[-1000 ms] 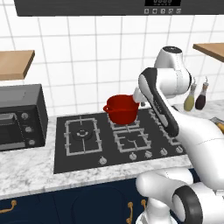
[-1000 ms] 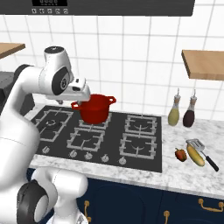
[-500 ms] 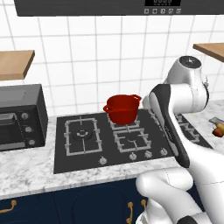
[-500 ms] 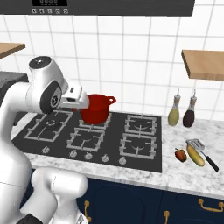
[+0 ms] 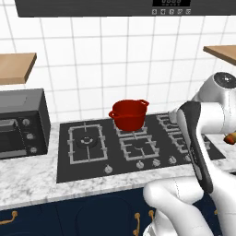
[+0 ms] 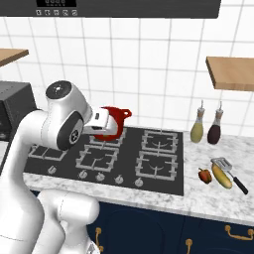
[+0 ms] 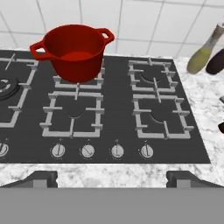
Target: Put the bell pepper and cucumber in the pot. Retrieve the spatula and lightly stir the vegetables in the pot.
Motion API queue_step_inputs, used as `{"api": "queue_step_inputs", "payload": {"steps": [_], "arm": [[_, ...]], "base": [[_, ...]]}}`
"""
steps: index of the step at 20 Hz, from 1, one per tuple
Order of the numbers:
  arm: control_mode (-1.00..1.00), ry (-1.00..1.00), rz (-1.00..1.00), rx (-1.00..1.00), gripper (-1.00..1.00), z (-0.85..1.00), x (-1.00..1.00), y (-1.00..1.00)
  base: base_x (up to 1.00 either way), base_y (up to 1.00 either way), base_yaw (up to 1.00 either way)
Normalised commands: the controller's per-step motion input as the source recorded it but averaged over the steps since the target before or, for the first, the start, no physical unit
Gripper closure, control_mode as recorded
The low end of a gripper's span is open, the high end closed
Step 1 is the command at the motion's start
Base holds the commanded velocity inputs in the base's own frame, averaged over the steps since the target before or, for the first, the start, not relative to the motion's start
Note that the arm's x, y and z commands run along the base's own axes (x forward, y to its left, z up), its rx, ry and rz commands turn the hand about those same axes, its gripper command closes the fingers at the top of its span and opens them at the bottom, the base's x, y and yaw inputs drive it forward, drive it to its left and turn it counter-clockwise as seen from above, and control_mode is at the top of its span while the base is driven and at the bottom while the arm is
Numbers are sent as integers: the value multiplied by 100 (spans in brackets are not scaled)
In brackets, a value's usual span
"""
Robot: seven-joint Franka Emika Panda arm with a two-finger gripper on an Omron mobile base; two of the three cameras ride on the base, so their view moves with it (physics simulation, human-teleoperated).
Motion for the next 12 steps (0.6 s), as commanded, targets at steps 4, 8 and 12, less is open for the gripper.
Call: {"api": "queue_step_inputs", "payload": {"steps": [4, 8, 12], "arm": [[-100, 12, -10, -13, -100, 0, -3, -50], [-100, 9, -13, -13, -100, -3, -6, -41], [-100, 5, -16, -10, -100, -12, -1, -48]], "base": [[0, 0, 0], [0, 0, 0], [0, 0, 0]]}}
